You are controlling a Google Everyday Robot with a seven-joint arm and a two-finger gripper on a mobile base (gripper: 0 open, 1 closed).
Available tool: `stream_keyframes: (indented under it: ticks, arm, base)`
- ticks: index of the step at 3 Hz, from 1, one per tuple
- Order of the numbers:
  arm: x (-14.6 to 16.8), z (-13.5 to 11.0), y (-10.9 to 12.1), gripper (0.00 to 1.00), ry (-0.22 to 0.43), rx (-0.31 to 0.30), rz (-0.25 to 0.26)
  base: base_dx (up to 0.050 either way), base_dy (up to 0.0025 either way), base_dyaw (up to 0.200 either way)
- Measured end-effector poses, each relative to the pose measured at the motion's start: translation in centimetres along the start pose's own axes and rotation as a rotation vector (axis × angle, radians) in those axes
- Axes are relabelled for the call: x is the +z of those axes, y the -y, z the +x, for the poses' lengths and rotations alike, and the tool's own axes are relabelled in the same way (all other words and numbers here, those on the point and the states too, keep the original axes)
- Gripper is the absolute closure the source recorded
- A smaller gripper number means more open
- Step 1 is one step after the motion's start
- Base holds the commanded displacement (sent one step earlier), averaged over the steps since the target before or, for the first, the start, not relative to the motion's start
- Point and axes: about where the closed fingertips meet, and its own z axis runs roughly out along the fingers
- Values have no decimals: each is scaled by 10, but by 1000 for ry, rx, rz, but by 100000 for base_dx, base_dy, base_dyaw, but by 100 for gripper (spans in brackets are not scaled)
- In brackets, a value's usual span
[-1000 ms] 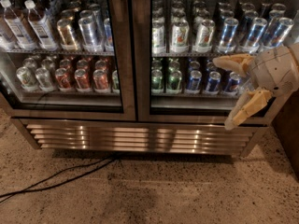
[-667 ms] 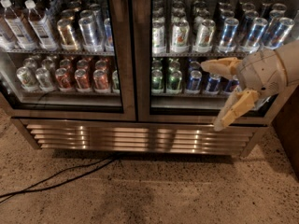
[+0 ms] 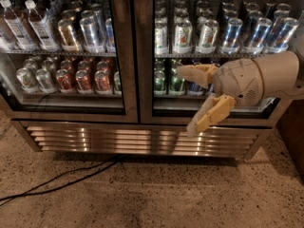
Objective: Open left fridge door
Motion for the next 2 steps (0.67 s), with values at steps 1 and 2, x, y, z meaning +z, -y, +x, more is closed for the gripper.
stream_keyframes:
  ticks: [1,2]
  arm:
    - [3,-21,-4,0,69,7,-15]
    - [3,-21,-4,0,70,7,-15]
  base:
    - [0,0,0]
    - [0,0,0]
